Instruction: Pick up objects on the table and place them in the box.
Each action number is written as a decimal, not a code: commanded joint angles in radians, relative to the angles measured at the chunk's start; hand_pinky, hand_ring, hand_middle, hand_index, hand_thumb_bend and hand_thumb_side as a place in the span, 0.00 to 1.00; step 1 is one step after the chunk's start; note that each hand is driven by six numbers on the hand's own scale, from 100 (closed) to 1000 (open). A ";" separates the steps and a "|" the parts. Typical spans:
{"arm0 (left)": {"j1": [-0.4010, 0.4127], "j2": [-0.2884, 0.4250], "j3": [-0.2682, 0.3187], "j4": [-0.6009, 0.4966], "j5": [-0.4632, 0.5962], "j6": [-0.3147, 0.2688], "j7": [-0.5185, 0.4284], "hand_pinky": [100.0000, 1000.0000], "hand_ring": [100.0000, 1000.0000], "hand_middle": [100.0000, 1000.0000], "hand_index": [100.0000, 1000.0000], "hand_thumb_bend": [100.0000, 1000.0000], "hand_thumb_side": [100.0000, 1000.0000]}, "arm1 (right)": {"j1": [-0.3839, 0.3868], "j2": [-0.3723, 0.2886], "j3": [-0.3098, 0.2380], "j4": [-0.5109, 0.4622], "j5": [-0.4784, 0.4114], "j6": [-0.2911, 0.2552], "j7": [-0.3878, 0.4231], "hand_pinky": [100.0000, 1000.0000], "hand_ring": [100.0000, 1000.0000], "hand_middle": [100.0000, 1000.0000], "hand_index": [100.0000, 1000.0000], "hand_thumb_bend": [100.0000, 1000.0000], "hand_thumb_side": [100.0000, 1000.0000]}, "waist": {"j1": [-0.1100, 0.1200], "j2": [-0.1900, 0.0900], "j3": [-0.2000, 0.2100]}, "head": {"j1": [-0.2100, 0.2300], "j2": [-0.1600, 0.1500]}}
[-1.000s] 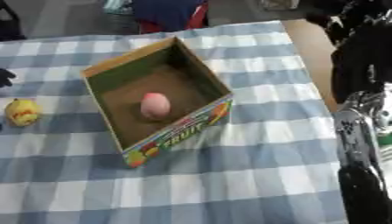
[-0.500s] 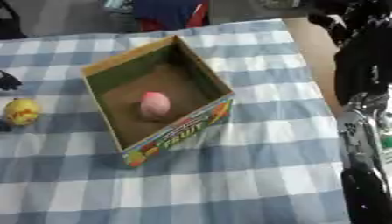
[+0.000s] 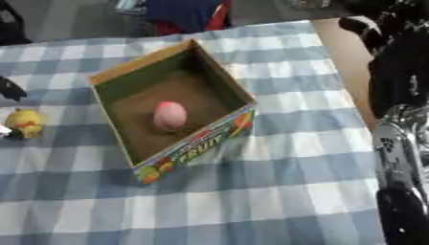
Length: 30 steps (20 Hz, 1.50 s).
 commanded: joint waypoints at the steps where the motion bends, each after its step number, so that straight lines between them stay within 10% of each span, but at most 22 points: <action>1: -0.022 0.020 -0.001 -0.001 -0.030 -0.003 0.011 0.33 0.76 0.61 0.79 0.67 0.35 | -0.009 -0.017 -0.002 -0.022 0.002 0.004 0.000 0.65 0.66 0.56 0.70 0.00 1.00 | 0.001 -0.018 0.000 | 0.005 -0.009; 17: -0.024 -0.002 -0.007 0.036 -0.023 -0.021 -0.001 0.23 0.63 0.46 0.66 0.63 0.29 | -0.012 -0.013 -0.004 -0.022 0.002 0.006 -0.008 0.65 0.66 0.56 0.70 0.00 1.00 | -0.001 -0.015 -0.005 | 0.013 -0.007; 30: -0.020 -0.003 -0.015 0.025 0.052 -0.013 -0.040 0.16 0.55 0.39 0.59 0.24 0.09 | -0.011 -0.013 -0.005 -0.022 0.004 0.012 -0.012 0.65 0.66 0.55 0.70 0.00 1.00 | 0.000 -0.016 -0.005 | 0.011 -0.006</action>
